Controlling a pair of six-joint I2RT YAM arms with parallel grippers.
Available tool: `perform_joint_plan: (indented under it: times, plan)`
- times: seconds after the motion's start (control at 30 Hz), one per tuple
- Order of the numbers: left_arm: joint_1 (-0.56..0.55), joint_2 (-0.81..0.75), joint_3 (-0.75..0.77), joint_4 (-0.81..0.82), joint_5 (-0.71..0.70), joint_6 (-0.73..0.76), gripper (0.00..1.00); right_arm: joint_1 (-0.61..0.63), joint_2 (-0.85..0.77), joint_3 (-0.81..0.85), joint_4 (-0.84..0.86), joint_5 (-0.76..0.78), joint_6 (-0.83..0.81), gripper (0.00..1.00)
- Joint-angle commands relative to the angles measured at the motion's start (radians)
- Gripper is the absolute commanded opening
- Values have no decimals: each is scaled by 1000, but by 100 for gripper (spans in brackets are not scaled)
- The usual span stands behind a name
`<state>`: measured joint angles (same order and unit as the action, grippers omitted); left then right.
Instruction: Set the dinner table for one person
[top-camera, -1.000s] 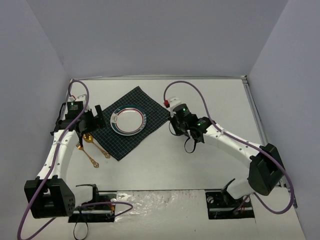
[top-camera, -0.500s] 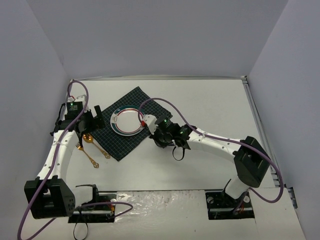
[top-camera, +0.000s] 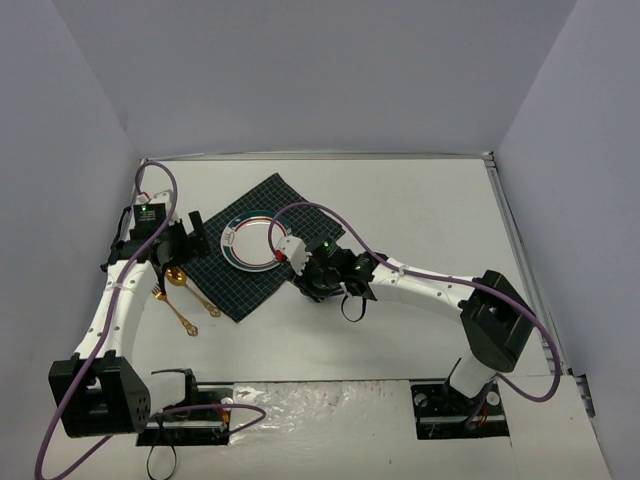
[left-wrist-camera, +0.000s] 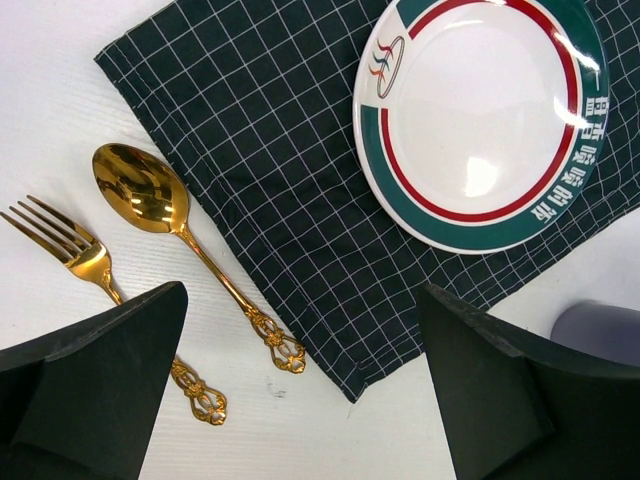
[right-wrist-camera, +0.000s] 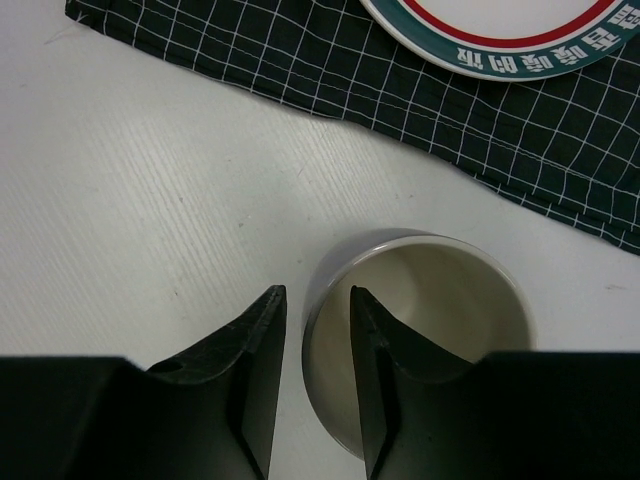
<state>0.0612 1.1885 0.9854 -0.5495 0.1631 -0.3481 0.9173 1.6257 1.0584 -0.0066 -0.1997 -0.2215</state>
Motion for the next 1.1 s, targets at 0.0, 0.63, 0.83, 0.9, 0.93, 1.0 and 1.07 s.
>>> perform_joint_plan:
  times: [0.0, 0.63, 0.83, 0.9, 0.93, 1.0, 1.07]
  plan:
    - [-3, -16, 6, 30, 4, 5, 97, 4, -26, 30, 44, -15, -18, 32]
    - [-603, 45, 228, -60, -103, -258, 97, -43, -557, -37, -126, 509, 238, 100]
    - [-804, 188, 268, -42, -164, -319, 97, -169, -684, -141, -128, 629, 377, 100]
    - [-834, 238, 283, -37, -185, -323, 97, -211, -720, -164, -127, 631, 394, 100]
    - [-845, 264, 293, -35, -189, -323, 96, -221, -733, -173, -127, 634, 394, 100]
    - [-854, 312, 317, -43, -202, -321, 92, -228, -749, -185, -128, 641, 388, 100]
    - [-857, 345, 338, -53, -217, -322, 89, -228, -761, -194, -128, 647, 381, 100]
